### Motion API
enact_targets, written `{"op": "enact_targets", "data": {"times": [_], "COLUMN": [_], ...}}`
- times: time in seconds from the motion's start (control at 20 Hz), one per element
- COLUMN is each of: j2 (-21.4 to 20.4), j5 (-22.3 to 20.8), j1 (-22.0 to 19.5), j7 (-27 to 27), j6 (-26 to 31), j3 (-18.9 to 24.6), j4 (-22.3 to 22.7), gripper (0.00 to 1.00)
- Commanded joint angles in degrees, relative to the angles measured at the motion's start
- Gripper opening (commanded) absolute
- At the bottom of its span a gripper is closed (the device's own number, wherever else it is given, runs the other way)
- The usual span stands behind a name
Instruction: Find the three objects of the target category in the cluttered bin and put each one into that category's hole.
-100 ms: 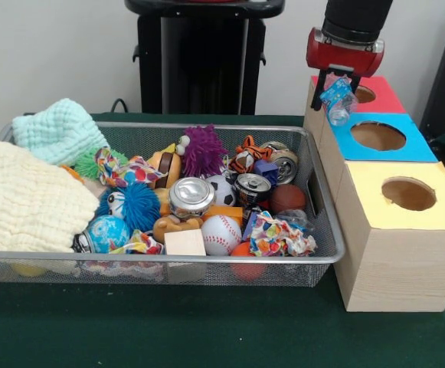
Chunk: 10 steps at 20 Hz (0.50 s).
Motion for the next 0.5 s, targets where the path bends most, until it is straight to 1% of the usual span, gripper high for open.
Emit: {"op": "enact_targets", "data": {"times": [0.05, 0.25, 0.4, 0.5], "j2": [1.9, 1.2, 1.6, 2.6], "j5": [2.7, 2.7, 2.9, 3.0], "j1": [0.0, -0.2, 0.2, 0.6], "j7": [11.2, 10.5, 11.0, 11.1], "j6": [0.0, 2.9, 2.4, 3.4], "j3": [2.0, 2.3, 2.1, 2.2], "j4": [-5.1, -5.9, -6.2, -7.7], "gripper": [0.00, 0.00, 0.00, 0.00]}}
